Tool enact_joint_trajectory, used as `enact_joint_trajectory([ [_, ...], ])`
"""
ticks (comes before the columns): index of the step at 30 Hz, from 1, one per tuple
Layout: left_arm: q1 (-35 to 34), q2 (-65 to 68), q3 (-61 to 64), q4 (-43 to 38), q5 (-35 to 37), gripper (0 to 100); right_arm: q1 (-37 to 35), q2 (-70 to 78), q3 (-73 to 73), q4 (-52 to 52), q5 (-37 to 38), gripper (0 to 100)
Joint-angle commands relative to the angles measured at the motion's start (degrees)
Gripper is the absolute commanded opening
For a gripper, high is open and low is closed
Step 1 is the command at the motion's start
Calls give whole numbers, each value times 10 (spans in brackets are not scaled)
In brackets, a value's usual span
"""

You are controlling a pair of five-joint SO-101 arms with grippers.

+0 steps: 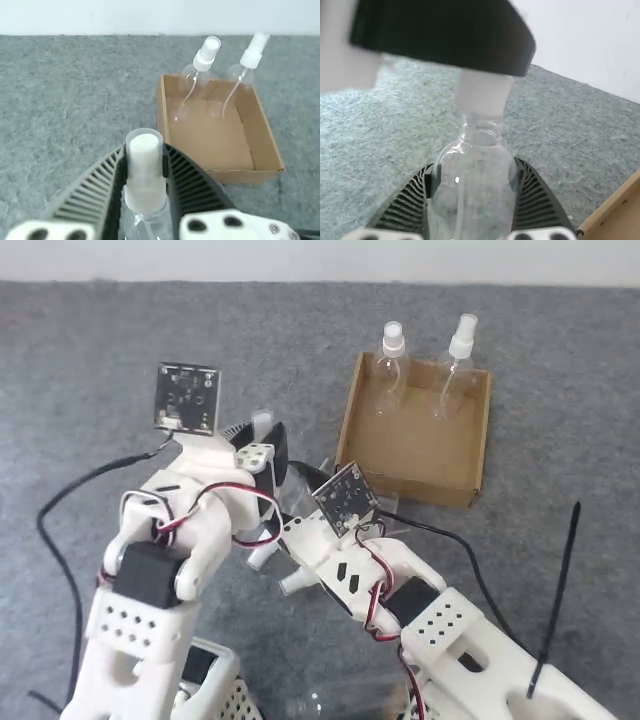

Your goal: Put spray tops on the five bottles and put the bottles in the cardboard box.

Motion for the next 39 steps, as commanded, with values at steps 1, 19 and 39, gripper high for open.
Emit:
enact_joint_trajectory([
  [1,2,-18,0,-11,-8,16,25,-25,-10,-11,-7,6],
  [19,-9,-22,-58,-18,-18,145,24,-20,-8,-10,-7,6],
  [39,-43,-18,19,-56,-47,145,22,-25,2,-13,-7,6],
])
